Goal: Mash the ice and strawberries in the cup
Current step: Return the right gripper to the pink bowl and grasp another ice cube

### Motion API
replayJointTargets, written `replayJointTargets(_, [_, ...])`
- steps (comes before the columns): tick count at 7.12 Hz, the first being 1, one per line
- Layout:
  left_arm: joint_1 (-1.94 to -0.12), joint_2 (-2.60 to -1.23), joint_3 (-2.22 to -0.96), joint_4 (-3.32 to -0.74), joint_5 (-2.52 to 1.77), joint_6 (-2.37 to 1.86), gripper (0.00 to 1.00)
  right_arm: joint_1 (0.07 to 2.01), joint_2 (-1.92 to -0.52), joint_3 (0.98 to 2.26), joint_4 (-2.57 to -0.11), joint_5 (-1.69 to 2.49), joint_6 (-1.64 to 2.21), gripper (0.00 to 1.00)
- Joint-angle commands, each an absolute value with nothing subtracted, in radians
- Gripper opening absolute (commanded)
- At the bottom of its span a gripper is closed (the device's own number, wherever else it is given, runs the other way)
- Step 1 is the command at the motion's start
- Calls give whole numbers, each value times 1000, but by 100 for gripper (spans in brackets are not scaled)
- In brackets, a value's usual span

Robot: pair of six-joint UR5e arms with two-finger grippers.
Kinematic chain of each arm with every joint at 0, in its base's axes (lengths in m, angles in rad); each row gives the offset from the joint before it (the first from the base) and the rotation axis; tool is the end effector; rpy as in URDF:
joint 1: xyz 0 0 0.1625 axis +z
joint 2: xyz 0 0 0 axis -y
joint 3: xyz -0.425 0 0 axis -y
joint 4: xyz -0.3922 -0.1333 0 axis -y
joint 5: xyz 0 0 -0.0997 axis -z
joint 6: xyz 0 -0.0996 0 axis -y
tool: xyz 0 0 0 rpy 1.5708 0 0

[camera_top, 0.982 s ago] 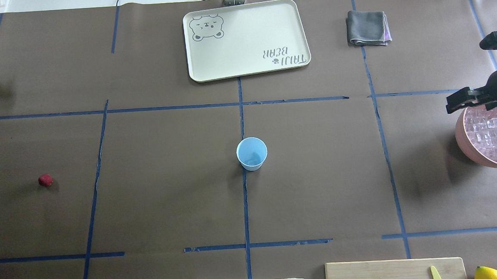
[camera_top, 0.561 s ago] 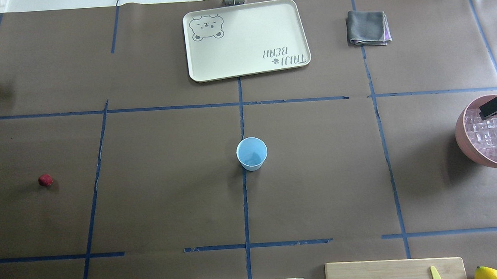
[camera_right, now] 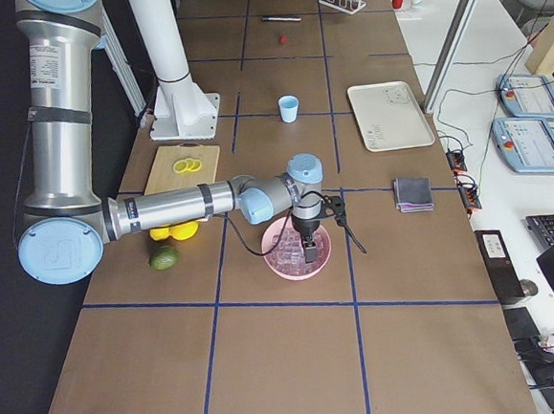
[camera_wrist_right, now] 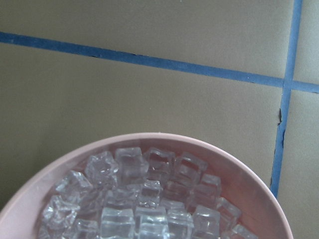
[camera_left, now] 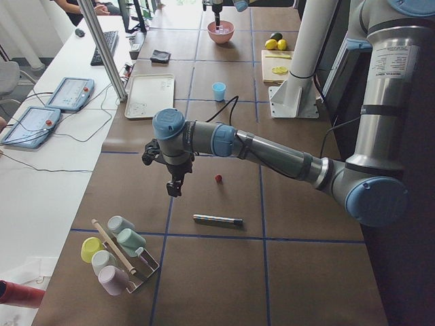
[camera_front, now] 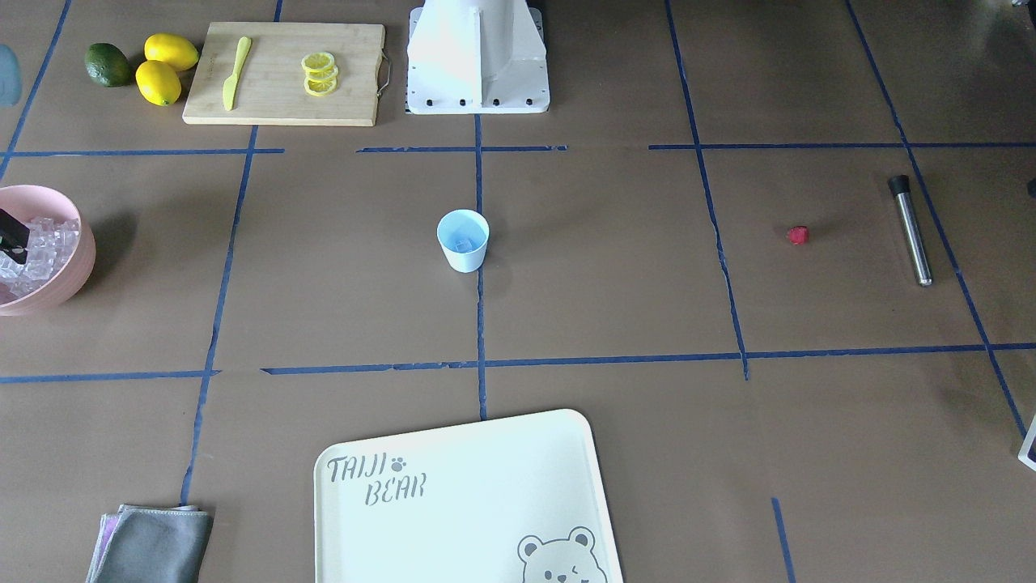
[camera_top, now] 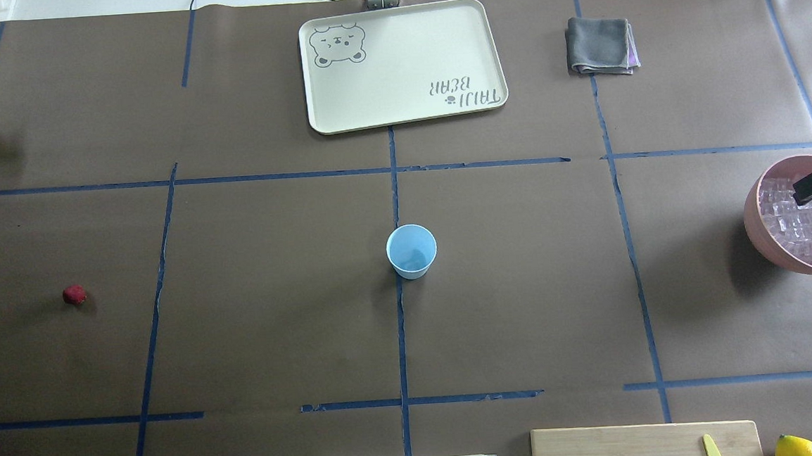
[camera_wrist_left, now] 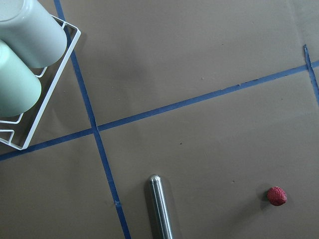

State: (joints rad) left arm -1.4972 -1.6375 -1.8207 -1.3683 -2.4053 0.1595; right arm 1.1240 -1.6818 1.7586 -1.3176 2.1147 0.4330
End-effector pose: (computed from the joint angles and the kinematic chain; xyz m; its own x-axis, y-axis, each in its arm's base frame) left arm -0.0220 -0.5107 0.5195 0.6435 0.2892 -0.7087 -0.1775 0.9570 0.2293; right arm -0.1276 -0.4555 0.6031 0.8062 -0.1149 0.5803 0.0776 0.9930 0.0887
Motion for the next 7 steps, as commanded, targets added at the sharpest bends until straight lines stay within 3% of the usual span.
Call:
replayJointTargets(1, [-1497,-1637,-1824,-1368,-2405,158,100,1123,-1683,1747,-1316,2117,433,88])
replayJointTargets(2, [-1497,-1635,-1825,-1368,-2405,160,100,1123,-1683,1746,-1316,2118,433,85])
replayJointTargets(7, [-1497,-1631,-1832,-1368,-2405,160,100,1117,-1666,1735,-1315,2184,423,85])
